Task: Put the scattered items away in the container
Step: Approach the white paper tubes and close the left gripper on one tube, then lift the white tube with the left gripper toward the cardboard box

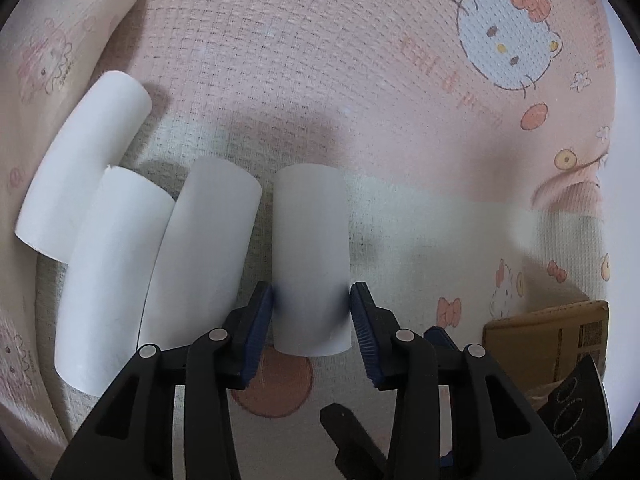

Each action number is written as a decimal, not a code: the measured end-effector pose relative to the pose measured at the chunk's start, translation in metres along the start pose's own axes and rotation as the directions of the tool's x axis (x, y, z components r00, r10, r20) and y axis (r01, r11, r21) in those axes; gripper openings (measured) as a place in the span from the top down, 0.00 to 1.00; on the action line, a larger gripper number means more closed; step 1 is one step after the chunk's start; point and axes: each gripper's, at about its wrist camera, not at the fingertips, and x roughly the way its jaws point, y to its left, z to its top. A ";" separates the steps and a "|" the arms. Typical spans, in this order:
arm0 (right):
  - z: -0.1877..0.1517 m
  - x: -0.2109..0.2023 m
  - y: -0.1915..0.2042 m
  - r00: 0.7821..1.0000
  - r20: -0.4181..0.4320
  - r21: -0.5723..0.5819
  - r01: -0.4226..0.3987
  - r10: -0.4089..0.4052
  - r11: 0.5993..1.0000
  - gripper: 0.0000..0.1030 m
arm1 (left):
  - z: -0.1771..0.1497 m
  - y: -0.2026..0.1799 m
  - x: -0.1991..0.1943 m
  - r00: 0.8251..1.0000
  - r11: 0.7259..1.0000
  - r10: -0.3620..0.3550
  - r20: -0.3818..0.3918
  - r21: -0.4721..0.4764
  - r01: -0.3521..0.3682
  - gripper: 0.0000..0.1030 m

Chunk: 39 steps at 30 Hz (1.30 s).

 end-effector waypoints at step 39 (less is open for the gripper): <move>-0.074 -0.100 -0.057 0.984 -0.169 0.182 0.090 -0.059 0.979 0.60 | -0.143 -0.102 0.014 0.976 0.976 -0.184 -0.119 0.095 0.195 0.58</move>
